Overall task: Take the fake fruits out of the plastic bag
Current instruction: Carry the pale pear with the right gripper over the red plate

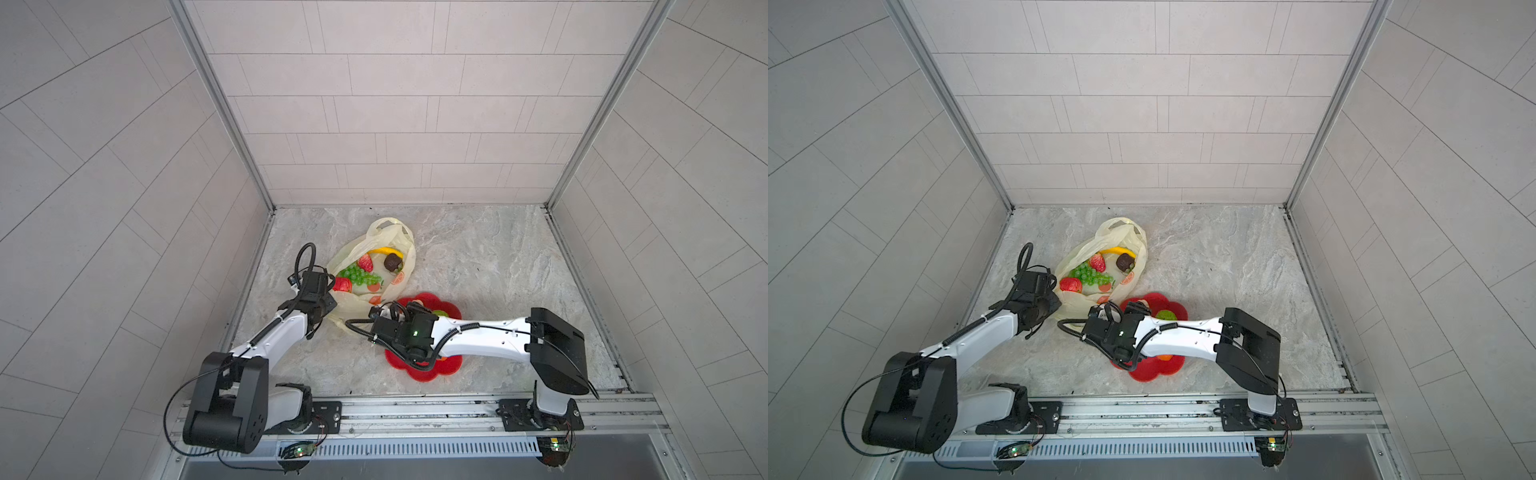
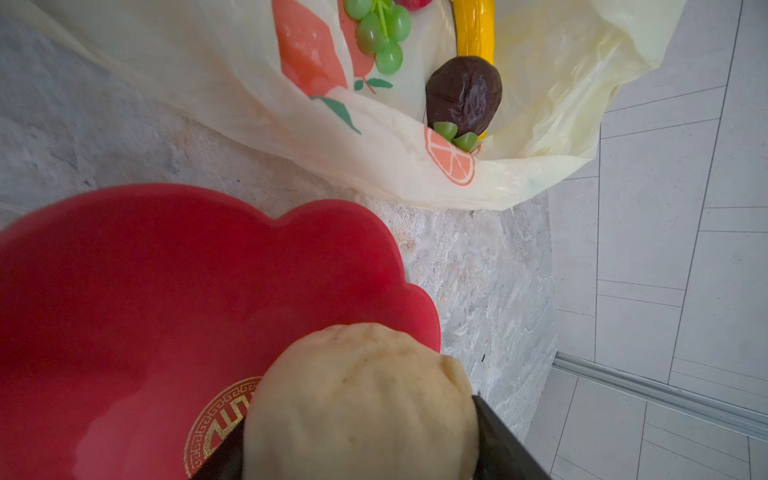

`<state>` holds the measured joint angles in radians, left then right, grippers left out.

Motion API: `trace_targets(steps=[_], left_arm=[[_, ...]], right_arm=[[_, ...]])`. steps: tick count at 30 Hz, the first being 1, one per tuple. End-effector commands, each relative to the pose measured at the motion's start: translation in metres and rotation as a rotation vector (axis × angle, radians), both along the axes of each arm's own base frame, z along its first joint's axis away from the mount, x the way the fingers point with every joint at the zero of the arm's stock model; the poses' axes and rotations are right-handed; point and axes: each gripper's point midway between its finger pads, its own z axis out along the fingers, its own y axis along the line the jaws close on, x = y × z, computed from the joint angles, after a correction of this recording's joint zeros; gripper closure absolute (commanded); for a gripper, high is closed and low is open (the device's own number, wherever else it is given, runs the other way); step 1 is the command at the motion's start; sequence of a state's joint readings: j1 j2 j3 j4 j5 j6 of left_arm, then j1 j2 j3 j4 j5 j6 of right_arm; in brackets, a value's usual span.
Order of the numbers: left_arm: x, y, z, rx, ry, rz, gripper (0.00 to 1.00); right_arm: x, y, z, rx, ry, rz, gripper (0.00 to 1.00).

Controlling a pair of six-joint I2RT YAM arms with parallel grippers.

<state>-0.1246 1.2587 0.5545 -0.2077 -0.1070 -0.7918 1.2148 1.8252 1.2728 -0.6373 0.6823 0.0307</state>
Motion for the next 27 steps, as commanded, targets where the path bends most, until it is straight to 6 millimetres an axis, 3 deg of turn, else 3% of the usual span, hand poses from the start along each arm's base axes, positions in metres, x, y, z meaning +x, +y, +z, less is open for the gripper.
trace_targets(steps=[1,12,22,27], left_arm=[[-0.005,0.006,-0.002,0.028,0.02,0.006,0.77],[-0.005,0.006,-0.001,0.032,0.018,0.006,0.77],[-0.004,0.006,0.0,0.033,0.018,0.003,0.77],[-0.003,0.005,-0.002,0.028,0.025,-0.005,0.77]], right_arm=[[0.003,-0.001,-0.008,-0.074,-0.05,0.011,0.34],[0.009,-0.005,-0.03,-0.158,-0.094,0.011,0.34],[0.015,-0.011,-0.036,-0.208,-0.149,-0.016,0.33],[0.013,-0.011,-0.038,-0.198,-0.135,-0.019,0.28]])
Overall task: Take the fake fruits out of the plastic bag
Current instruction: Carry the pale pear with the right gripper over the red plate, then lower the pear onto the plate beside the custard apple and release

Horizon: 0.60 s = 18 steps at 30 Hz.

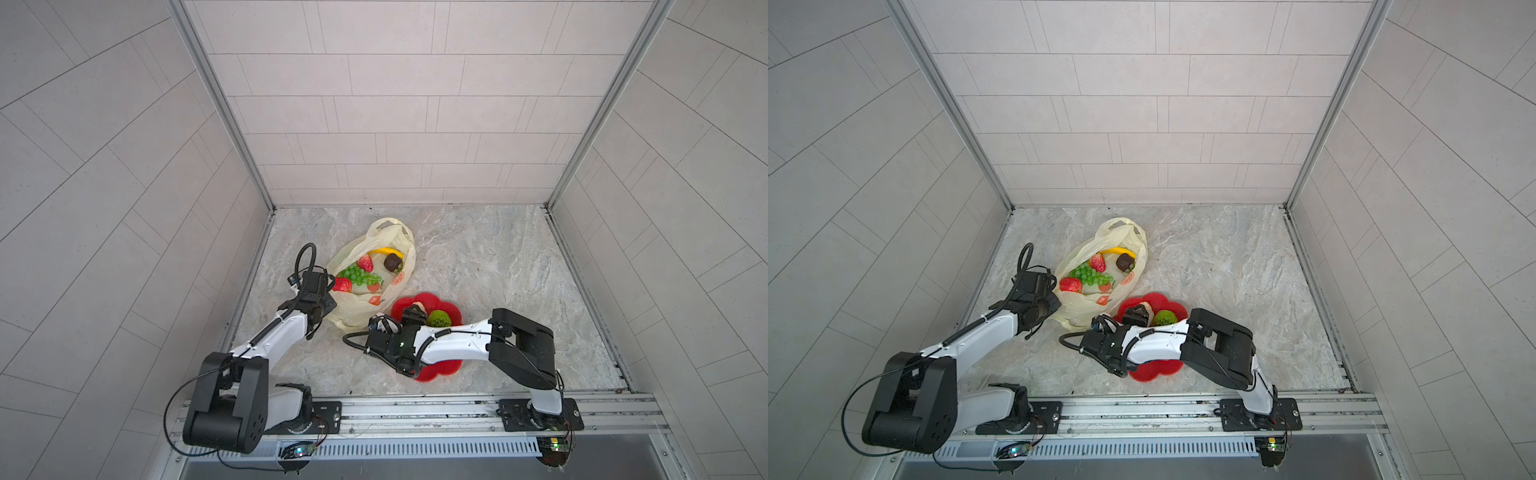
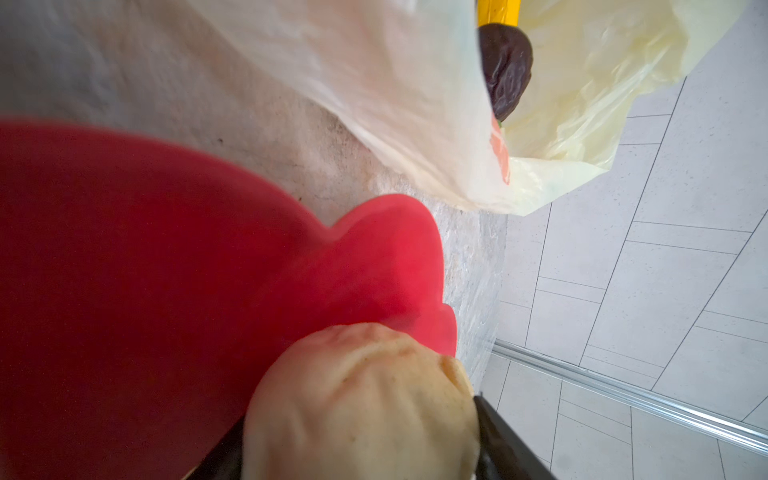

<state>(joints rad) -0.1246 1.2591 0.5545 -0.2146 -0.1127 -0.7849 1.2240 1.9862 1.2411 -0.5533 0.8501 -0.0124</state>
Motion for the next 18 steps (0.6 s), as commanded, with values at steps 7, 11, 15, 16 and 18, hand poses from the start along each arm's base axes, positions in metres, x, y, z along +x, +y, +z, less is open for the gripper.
trace_targets(steps=[7,11,15,16,18], left_arm=[[-0.002,0.004,0.0,0.021,0.012,-0.002,0.77],[-0.002,0.003,-0.001,0.019,0.016,-0.006,0.77],[-0.002,0.003,0.0,0.02,0.014,-0.005,0.77],[-0.002,0.003,0.0,0.019,0.015,-0.005,0.77],[-0.002,0.003,0.0,0.02,0.014,-0.005,0.77]], right_arm=[[-0.005,-0.004,0.001,0.005,0.025,-0.013,0.14],[-0.006,-0.005,0.005,0.017,0.037,-0.015,0.11],[-0.008,-0.004,0.008,0.029,0.049,-0.016,0.1],[-0.009,-0.003,0.009,0.035,0.054,-0.016,0.1],[-0.011,-0.002,0.011,0.055,0.073,-0.011,0.09]])
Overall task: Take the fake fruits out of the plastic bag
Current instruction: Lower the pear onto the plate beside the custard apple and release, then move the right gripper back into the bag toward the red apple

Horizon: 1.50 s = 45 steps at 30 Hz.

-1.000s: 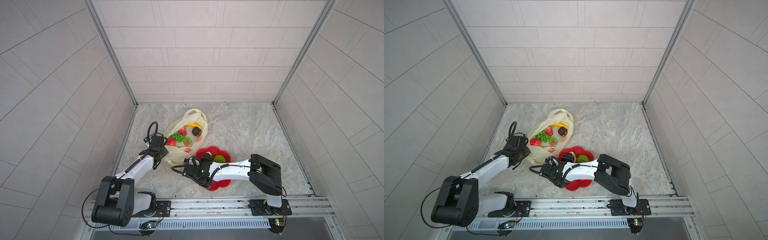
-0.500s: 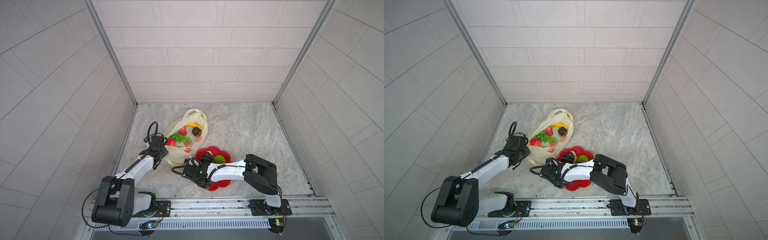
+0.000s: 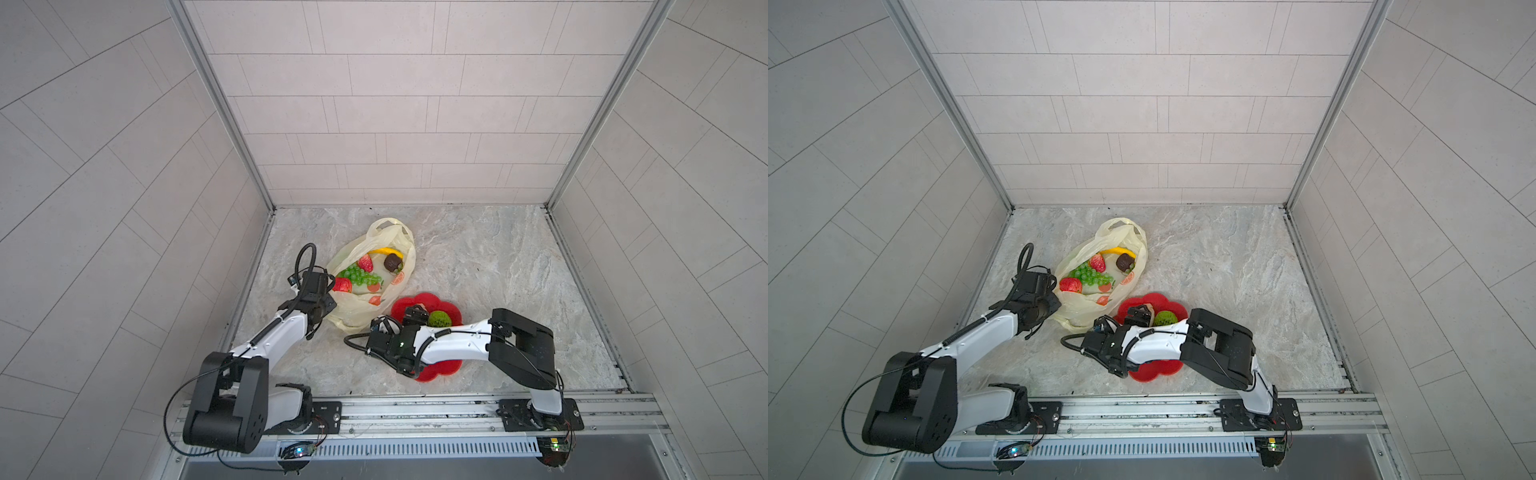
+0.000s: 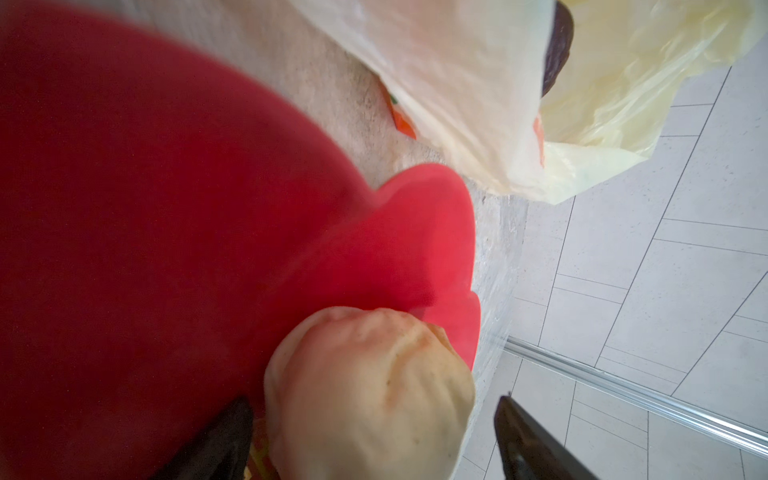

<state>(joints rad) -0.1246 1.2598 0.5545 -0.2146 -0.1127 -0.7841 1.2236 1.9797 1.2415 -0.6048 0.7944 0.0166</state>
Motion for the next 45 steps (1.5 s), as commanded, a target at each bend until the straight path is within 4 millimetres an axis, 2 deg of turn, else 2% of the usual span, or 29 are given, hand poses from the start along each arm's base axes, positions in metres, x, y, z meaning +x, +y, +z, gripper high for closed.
trace_targets(steps=[1,5,8,15,20,24,27,29,31,33,36,41,45], left_arm=[[-0.002,0.003,0.0,0.02,0.012,-0.005,0.77],[-0.002,0.003,0.0,0.021,0.013,-0.005,0.77],[-0.002,0.004,0.0,0.023,0.016,-0.003,0.77],[-0.001,0.004,0.0,0.025,0.019,-0.004,0.76],[-0.003,0.003,0.006,0.03,0.016,-0.019,0.66],[-0.01,0.011,0.018,0.088,-0.006,0.012,0.62],[-0.013,0.017,0.029,0.121,-0.031,0.026,0.59],[-0.013,0.017,0.034,0.122,-0.053,0.021,0.55],[-0.012,0.014,0.038,0.122,-0.073,0.008,0.46],[-0.01,0.01,0.043,0.117,-0.091,-0.011,0.32],[-0.008,0.005,0.046,0.114,-0.112,-0.029,0.24],[-0.003,-0.004,0.048,0.072,-0.155,-0.055,0.12],[0.001,-0.011,0.051,0.056,-0.188,-0.104,0.09]], right_arm=[[-0.005,0.005,0.018,0.066,0.026,-0.002,0.09],[-0.008,0.006,0.029,0.082,0.044,0.0,0.07],[-0.009,0.009,0.045,0.127,0.053,0.005,0.07],[-0.009,0.023,0.114,0.433,0.071,-0.036,0.09],[0.013,0.036,0.137,0.684,0.155,-0.131,0.11],[0.043,0.035,0.15,0.829,0.16,-0.237,0.11],[0.062,0.031,0.145,0.949,0.195,-0.333,0.12],[0.066,0.04,0.143,0.996,0.228,-0.321,0.12],[0.068,0.053,0.141,1.01,0.261,-0.292,0.13],[0.071,0.064,0.135,1.009,0.289,-0.293,0.14],[0.076,0.078,0.127,1.017,0.319,-0.296,0.15],[0.09,0.093,0.11,1.022,0.323,-0.304,0.16],[0.099,0.104,0.093,1.022,0.335,-0.315,0.16]])
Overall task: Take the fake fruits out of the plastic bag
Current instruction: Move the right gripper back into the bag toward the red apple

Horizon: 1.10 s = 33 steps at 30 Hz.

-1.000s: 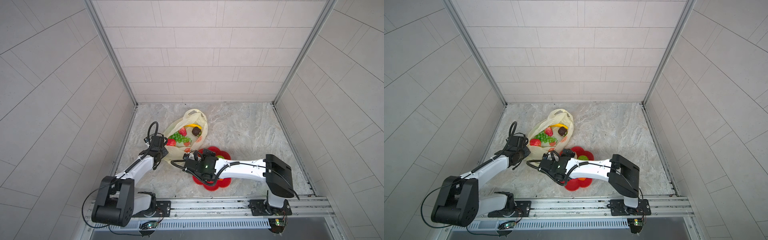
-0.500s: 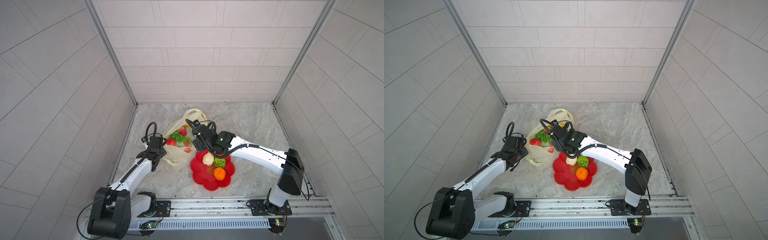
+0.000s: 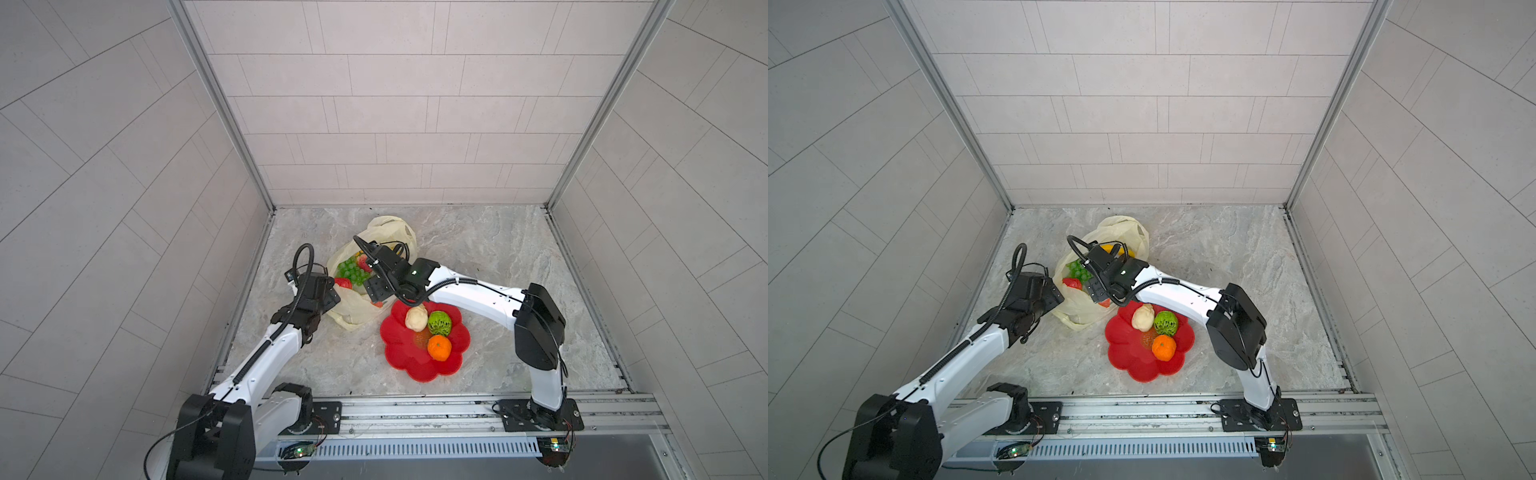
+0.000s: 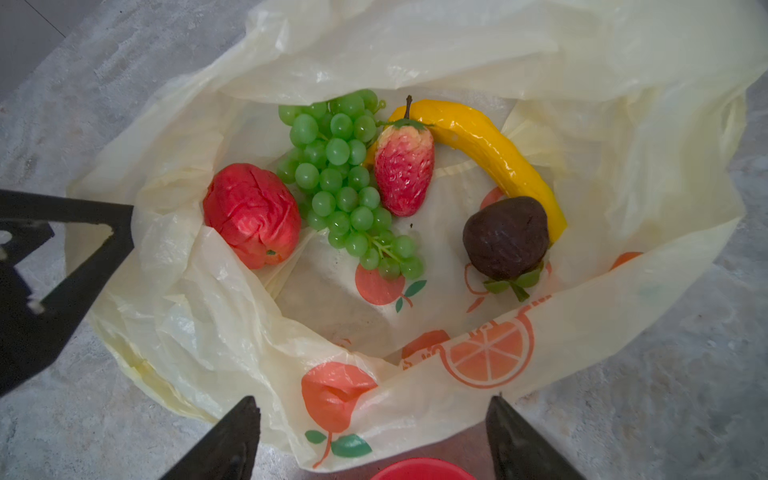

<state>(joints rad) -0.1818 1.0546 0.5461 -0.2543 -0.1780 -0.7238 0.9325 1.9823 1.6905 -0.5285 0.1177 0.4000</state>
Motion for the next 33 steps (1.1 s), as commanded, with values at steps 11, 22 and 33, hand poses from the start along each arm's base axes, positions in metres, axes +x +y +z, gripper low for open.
trace_targets(steps=[11,22,33], left_arm=[[-0.008,0.003,0.023,-0.017,-0.159,0.004,0.09],[0.011,-0.009,0.001,-0.009,-0.043,-0.066,0.02],[0.016,0.006,-0.023,0.006,0.067,-0.007,0.1]], right_arm=[[0.034,0.034,-0.044,0.041,-0.009,0.025,0.18],[0.005,0.058,-0.062,0.047,-0.009,0.105,0.19],[-0.011,0.06,-0.08,-0.017,-0.015,0.132,0.2]])
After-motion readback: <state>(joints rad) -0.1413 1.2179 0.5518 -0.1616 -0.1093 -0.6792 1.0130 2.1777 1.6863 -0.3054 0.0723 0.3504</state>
